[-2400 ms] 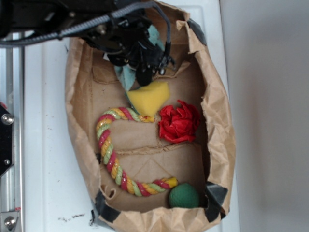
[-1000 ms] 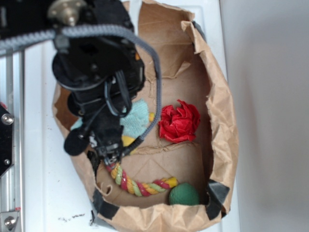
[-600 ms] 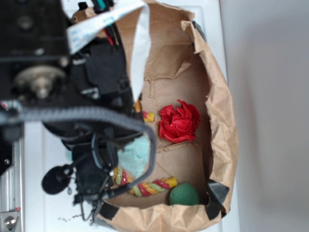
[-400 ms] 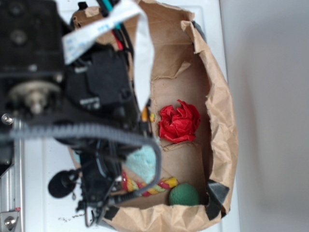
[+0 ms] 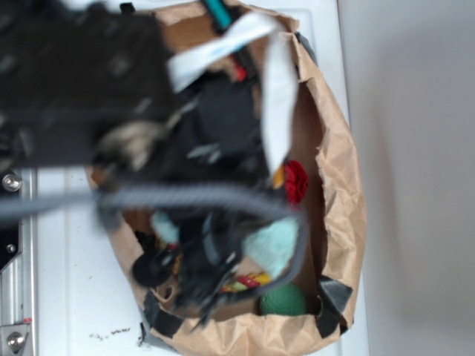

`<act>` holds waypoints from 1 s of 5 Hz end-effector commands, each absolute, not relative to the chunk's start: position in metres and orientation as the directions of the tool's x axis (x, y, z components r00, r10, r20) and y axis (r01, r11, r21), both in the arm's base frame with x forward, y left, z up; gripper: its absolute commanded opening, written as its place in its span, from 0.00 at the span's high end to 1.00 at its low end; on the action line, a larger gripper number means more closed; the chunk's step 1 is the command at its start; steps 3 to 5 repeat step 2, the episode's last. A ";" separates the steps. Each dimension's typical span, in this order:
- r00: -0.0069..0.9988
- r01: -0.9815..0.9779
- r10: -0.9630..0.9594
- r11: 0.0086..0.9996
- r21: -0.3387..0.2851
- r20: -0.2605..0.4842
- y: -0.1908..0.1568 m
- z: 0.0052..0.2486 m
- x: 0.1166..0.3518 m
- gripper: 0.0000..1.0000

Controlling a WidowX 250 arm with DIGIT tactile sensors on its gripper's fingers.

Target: Grab the blue cloth.

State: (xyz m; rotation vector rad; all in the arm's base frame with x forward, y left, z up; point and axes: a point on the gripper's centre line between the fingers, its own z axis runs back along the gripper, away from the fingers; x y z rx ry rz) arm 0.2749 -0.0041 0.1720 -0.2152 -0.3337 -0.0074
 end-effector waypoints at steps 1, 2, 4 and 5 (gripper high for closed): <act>0.924 0.020 0.063 0.977 -0.213 0.377 0.035 0.193 0.275 1.00; 0.922 0.011 0.062 0.983 -0.184 0.383 0.034 0.185 0.269 1.00; 0.922 0.011 0.062 0.983 -0.184 0.383 0.034 0.185 0.269 1.00; 0.922 0.011 0.062 0.983 -0.184 0.383 0.034 0.185 0.269 1.00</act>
